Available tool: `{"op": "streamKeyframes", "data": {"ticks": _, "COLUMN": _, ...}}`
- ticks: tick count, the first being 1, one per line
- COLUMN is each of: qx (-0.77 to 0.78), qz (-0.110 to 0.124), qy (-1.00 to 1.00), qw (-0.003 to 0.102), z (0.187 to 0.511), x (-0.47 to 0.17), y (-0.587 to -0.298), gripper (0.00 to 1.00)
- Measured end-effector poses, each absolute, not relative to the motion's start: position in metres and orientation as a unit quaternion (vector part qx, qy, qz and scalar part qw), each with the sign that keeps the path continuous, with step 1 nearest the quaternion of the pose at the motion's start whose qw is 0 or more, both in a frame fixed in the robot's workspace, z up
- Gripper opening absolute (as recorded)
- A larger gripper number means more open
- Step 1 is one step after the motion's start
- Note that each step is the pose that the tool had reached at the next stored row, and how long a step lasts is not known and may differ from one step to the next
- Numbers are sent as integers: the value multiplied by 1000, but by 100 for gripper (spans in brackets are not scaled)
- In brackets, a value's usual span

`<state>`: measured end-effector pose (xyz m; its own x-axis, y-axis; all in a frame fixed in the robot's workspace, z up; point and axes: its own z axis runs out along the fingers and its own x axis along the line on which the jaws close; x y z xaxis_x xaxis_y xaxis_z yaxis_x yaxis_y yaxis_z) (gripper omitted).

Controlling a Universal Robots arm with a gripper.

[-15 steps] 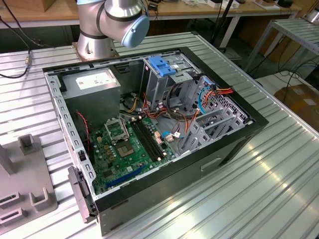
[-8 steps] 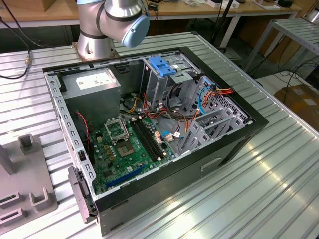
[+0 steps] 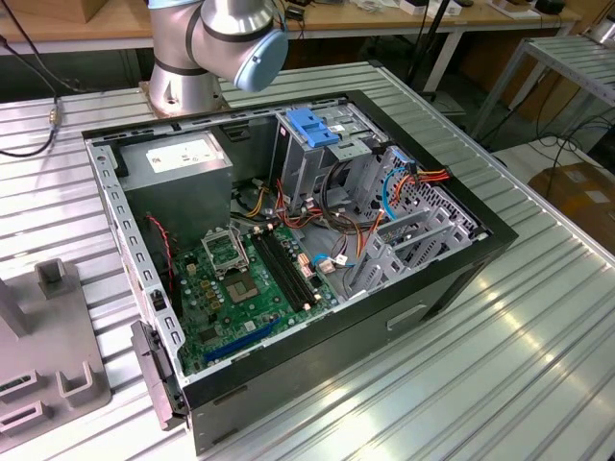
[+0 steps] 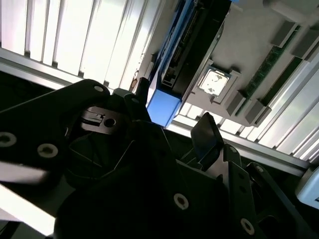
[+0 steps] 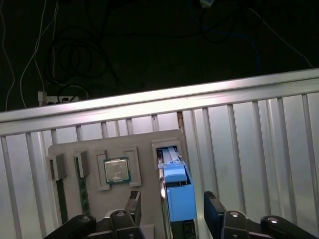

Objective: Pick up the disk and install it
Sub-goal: 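Pick up the disk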

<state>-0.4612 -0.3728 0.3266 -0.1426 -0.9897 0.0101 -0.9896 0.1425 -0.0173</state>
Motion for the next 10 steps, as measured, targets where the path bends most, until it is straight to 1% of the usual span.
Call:
{"op": "streamKeyframes", "data": {"ticks": 8, "qx": -659, "qz": -8, "qy": 752, "qw": 3, "z": 314, "x": -463, "y": -373, "gripper": 62}}
{"op": "streamKeyframes", "data": {"ticks": 9, "qx": -659, "qz": -7, "qy": 752, "qw": 4, "z": 310, "x": -464, "y": -371, "gripper": 53}}
{"op": "streamKeyframes", "data": {"ticks": 10, "qx": -659, "qz": -7, "qy": 752, "qw": 3, "z": 298, "x": -467, "y": -368, "gripper": 53}}
